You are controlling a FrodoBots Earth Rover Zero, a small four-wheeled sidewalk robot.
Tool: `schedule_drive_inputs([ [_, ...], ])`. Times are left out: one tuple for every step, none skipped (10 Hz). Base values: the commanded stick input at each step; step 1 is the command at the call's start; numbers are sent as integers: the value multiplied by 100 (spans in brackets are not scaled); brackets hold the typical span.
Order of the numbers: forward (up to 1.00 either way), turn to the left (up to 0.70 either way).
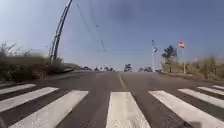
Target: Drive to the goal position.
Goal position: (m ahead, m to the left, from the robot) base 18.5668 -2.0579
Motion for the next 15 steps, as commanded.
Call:
schedule_drive_inputs([
  [100, 0],
  [100, 0],
  [100, 0],
  [100, 0],
  [100, 0],
  [100, 0],
  [100, 0],
  [100, 0],
  [100, 0],
  [100, 0],
  [100, 0],
  [100, 0],
  [100, 0],
  [100, 0],
  [100, 0],
])
